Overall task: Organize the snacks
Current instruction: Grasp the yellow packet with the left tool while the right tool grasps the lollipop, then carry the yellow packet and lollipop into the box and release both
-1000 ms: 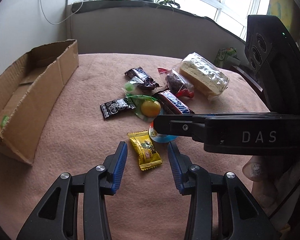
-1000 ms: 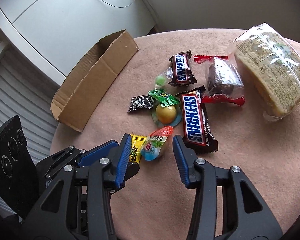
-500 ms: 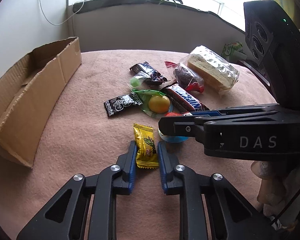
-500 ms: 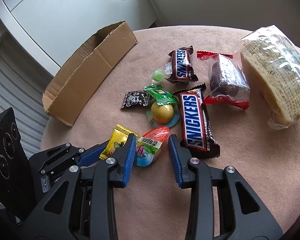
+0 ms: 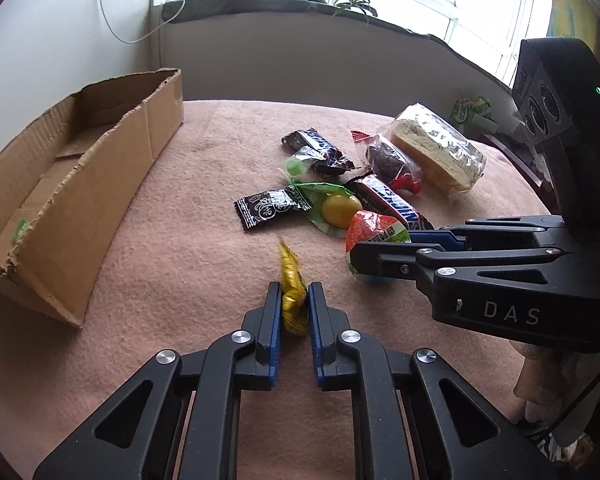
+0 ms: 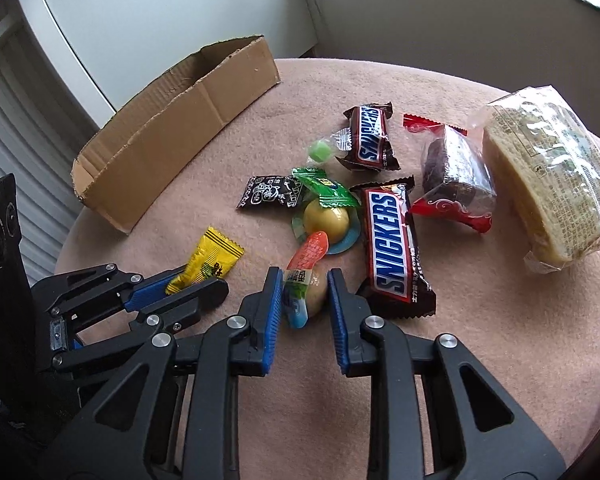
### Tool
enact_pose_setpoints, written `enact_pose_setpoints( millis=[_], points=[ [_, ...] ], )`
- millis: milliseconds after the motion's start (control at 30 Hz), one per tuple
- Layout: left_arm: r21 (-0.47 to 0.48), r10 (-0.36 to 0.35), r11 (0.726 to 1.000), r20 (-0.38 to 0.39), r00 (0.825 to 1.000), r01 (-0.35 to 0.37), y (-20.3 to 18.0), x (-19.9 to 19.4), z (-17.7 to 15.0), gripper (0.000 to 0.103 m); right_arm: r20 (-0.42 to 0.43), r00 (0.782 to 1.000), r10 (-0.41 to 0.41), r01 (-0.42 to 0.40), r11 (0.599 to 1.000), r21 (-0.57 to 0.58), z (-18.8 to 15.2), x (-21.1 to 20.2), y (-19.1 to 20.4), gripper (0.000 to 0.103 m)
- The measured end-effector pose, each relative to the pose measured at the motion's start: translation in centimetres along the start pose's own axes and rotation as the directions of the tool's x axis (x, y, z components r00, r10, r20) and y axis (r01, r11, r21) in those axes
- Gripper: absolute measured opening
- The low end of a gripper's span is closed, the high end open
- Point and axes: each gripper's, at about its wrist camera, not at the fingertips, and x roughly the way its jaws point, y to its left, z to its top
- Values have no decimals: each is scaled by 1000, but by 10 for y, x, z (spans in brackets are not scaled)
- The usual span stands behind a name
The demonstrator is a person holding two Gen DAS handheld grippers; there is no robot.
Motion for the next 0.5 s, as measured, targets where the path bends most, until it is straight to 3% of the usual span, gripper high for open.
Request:
enact_pose_setpoints(
  millis=[500],
  points=[
    [-55,-10,998,56,998,13,15,-25,9,9,82,997,7,-8,1000,11,3,-39,0,23]
  ],
)
